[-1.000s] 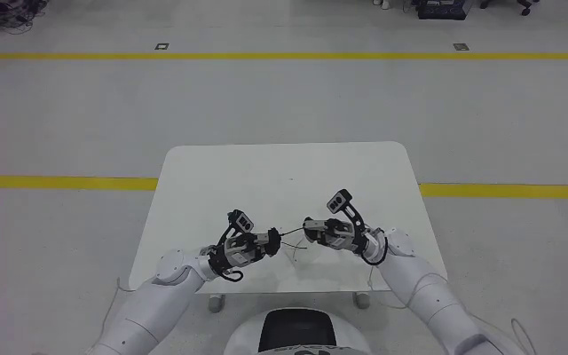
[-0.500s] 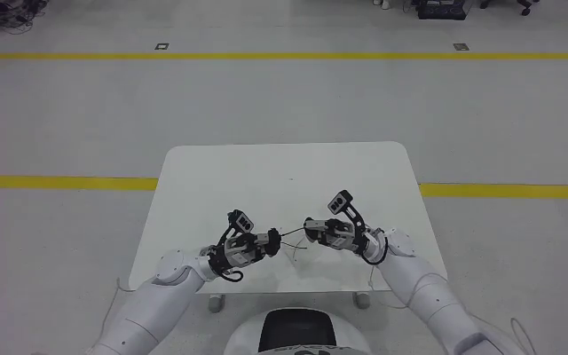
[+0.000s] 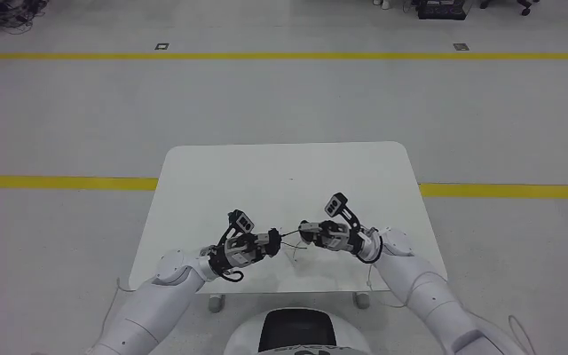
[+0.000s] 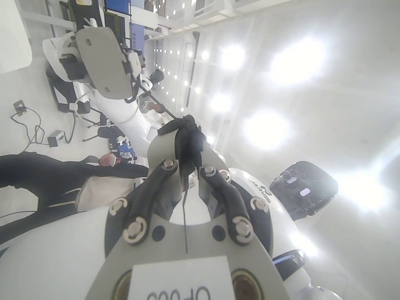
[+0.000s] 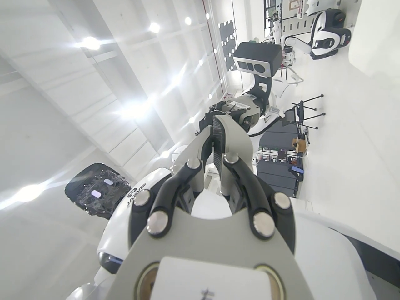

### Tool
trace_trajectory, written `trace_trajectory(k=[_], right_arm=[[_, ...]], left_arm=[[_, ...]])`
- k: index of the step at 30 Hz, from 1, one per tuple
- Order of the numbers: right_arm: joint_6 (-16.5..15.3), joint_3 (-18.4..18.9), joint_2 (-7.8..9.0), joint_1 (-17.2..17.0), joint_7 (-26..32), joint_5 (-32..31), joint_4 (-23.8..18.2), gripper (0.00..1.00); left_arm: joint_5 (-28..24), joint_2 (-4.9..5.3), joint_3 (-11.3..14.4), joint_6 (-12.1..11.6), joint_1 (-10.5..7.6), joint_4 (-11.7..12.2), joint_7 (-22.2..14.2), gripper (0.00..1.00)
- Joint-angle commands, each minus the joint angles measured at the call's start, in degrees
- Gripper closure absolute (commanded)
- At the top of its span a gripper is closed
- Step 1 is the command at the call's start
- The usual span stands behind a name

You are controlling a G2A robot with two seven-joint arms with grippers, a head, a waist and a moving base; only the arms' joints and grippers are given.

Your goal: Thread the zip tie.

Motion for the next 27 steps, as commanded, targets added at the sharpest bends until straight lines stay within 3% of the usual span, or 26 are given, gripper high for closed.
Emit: trace_trajectory(k=[1,27], right_arm=[[0.06,-0.12,-0.04,0.14,-0.32,-0.64,0.2,1.0],[1.11,-0.95,-0.09,0.69,-4.25,-7.65,-0.26,1.0]], left_arm=[[0.04,0.0,0.01,-0.01,-0.01,0.01,0.04,1.0],[0.59,-0.06,0.53,0.24,-0.41,-0.18,0.55,1.0]])
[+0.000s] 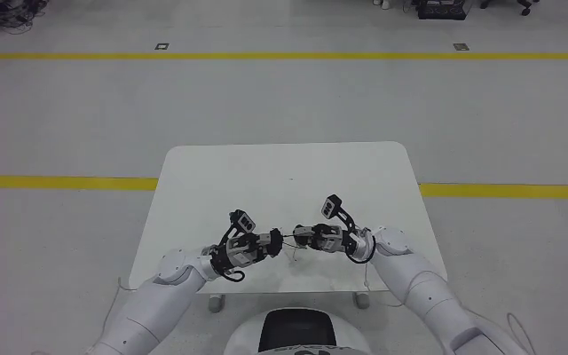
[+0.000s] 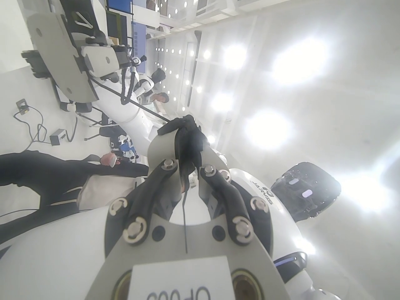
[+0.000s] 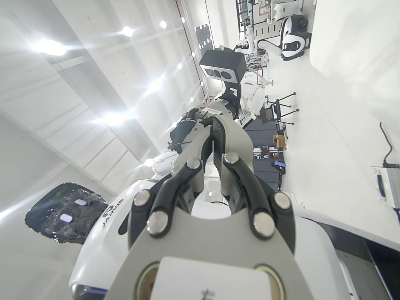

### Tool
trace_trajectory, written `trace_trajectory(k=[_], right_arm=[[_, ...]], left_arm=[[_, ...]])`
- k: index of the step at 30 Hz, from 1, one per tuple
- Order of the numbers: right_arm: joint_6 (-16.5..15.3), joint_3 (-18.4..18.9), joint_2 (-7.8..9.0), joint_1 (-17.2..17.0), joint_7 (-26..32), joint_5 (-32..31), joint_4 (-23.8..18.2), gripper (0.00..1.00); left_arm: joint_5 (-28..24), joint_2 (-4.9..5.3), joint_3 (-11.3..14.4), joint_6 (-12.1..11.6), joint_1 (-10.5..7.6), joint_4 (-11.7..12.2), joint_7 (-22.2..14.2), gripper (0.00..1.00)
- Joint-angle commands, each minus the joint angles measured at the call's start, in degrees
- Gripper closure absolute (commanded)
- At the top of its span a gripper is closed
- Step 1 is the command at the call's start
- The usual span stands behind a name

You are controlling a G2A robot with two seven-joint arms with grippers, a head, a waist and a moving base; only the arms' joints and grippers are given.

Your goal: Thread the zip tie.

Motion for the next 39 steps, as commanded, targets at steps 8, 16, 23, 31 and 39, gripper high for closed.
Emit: trace_trajectory(k=[8,16,23,31,39], right_arm=[[0.2,-0.18,-0.04,0.03,-0.66,-1.15,-0.21,1.0],[0.08,-0.16,-0.08,0.08,-1.02,-1.61,0.45,1.0],[0.05,-0.38,-0.25,0.25,-1.23,-1.63,1.4,1.0],[-0.48,0.13,-0.41,0.03,-1.84,-0.12,1.66,0.63],[-0.52,0.15,-0.41,-0.02,-2.29,-0.27,1.55,0.0]], left_arm=[[0.33,0.03,0.06,0.03,0.1,-0.44,0.41,1.0],[0.3,0.07,-0.04,-0.15,0.22,-0.57,0.74,1.0],[-0.3,0.24,-0.86,-0.67,0.73,-0.75,0.46,1.0],[-0.8,0.66,-2.59,-1.24,1.93,-1.78,0.25,1.0],[-0.41,0.68,-2.94,-1.77,2.17,-2.0,1.72,1.0]])
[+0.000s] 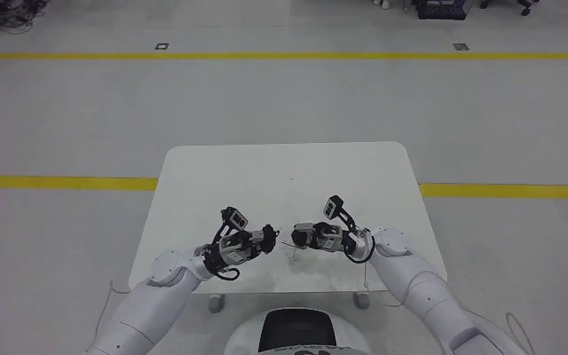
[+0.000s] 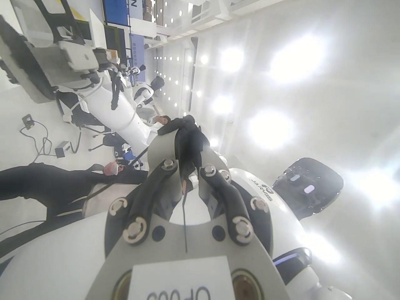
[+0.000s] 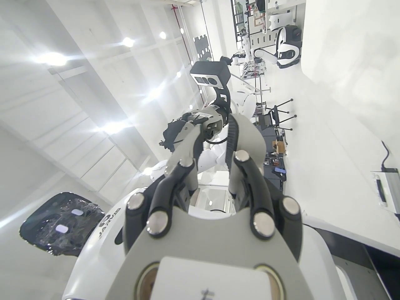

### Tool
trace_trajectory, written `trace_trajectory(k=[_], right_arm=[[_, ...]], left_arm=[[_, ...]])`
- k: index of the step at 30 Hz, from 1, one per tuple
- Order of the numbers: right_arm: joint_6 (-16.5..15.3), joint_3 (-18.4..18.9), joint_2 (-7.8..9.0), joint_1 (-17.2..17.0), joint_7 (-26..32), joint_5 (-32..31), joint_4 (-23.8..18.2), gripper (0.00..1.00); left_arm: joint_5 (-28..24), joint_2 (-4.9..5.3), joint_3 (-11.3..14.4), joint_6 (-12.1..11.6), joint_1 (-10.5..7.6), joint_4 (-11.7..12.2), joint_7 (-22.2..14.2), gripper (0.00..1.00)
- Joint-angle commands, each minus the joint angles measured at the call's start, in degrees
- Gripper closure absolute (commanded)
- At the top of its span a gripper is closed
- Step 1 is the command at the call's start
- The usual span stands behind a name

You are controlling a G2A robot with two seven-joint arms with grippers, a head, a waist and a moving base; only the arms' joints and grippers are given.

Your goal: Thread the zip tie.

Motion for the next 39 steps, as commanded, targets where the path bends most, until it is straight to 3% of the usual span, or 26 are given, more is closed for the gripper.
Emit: trace_trajectory(k=[1,4,8,9,11,17,20,23,27,39], right_arm=[[-0.75,0.06,0.06,-0.21,-2.14,-1.36,-0.81,0.0],[-3.51,1.35,0.51,-1.61,-5.55,-3.11,-3.19,0.0],[-3.51,5.67,1.53,-4.41,-8.21,-5.35,-8.5,0.0],[-3.51,6.91,1.72,-5.54,-8.79,-5.6,-10.12,0.0],[-3.51,9.15,1.98,-7.41,-10.71,-6.43,-12.77,0.0],[-3.51,9.15,1.98,-7.41,-10.71,-6.43,-12.77,0.0],[-3.51,9.82,2.07,-8.02,-14.15,-8.36,-14.94,0.0],[-3.51,11.44,2.21,-9.54,-15.82,-8.71,-17.57,0.0],[-3.51,13.43,2.28,-11.83,-17.12,-9.61,-20.67,0.0],[-3.51,13.43,2.28,-11.83,-17.12,-9.61,-20.67,0.0]], left_arm=[[-1.63,-0.14,0.1,1.55,0.16,0.04,2.73,1.0],[-6.83,-0.37,-0.33,5.47,0.21,0.5,6.59,1.0],[-16.09,-0.65,-0.88,12.38,0.0,2.01,5.62,1.0],[-17.04,-0.67,-1.04,13.21,-0.19,2.39,5.02,1.0],[-16.29,-0.63,-1.3,12.73,-0.52,2.61,4.19,1.0],[-16.29,-0.63,-1.3,12.73,-0.52,2.61,4.19,1.0],[-18.05,-0.87,-1.02,13.8,-0.39,1.99,5.85,1.0],[-22.49,-1.09,-1.07,16.81,-0.48,2.32,3.82,1.0],[-22.13,-1.16,-1.43,16.29,-0.74,2.72,2.56,1.0],[-22.13,-1.16,-1.43,16.29,-0.74,2.72,2.56,1.0]])
